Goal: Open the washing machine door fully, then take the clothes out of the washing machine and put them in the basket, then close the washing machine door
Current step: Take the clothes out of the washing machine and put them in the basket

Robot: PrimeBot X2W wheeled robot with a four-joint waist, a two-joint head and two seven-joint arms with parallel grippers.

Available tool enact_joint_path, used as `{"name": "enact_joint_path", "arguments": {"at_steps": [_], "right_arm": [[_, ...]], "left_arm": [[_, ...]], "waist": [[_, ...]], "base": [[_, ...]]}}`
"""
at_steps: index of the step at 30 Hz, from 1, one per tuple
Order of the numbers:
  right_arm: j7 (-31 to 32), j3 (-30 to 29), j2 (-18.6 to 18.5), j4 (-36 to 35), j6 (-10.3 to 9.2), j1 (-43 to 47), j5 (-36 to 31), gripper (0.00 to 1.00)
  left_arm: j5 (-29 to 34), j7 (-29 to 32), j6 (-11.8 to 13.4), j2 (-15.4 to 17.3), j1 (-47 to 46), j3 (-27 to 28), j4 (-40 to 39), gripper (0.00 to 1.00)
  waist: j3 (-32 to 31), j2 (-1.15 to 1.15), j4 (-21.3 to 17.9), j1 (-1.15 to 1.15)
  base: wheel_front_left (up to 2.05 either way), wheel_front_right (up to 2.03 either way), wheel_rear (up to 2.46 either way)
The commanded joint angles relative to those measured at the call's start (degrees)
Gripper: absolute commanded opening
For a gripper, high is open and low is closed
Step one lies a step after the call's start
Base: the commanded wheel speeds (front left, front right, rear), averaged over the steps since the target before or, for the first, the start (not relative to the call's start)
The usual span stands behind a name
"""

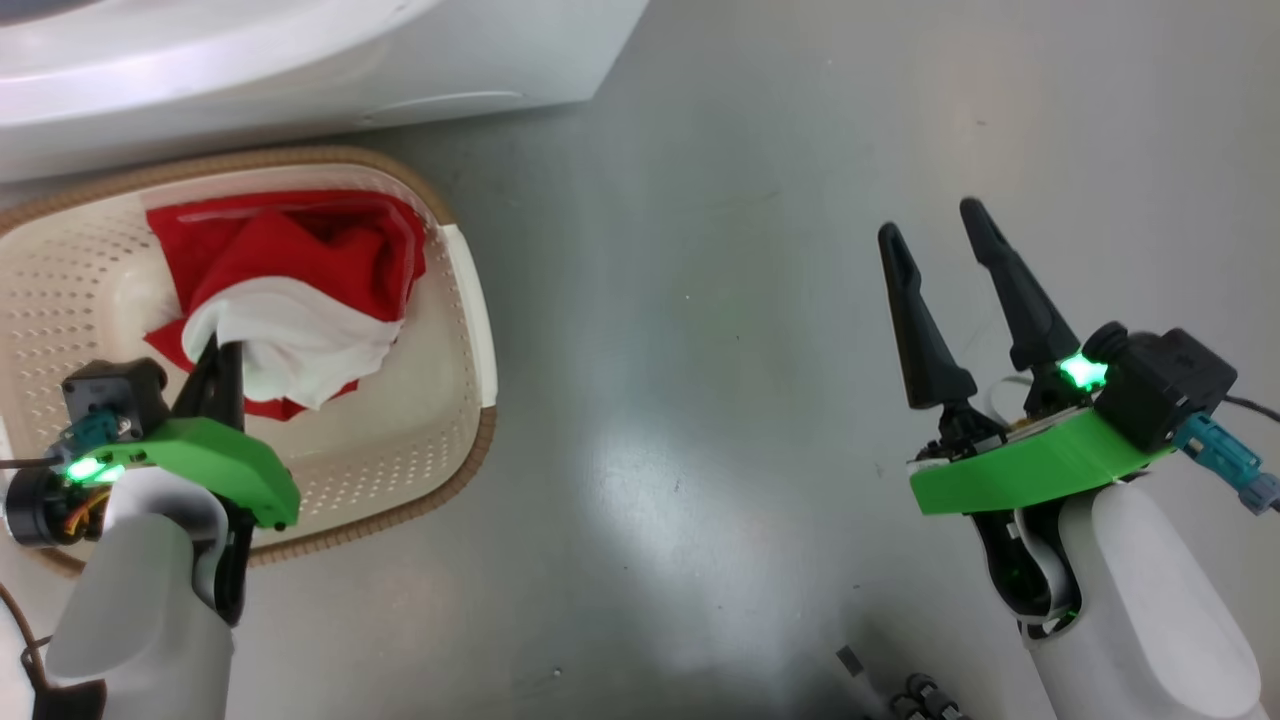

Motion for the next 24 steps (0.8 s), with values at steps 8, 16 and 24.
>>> {"name": "enact_joint_path", "arguments": {"at_steps": [8,16,24], "right_arm": [[-0.37,1.52,0.32,-1.77,0.36,-0.01,-0.81,1.00],[-0.37,1.72,0.37,-1.04,0.36,-0.27,-0.86,1.00],[-0.37,1.72,0.39,-0.77,0.36,0.15,-0.97,1.00]], "left_arm": [[1.47,-0.35,-0.06,2.27,-1.35,1.80,2.43,0.38],[1.85,-0.35,-0.11,1.80,-1.65,2.43,3.23,1.00],[1.87,-0.35,-0.17,1.37,-0.72,3.27,3.65,1.00]], "waist": [[1.69,0.00,-0.55,0.00],[0.59,0.00,-0.12,0.00],[-1.30,0.00,0.15,0.00]], "base": [[0.00,0.00,0.00],[0.00,0.00,0.00],[0.00,0.00,0.00]]}}
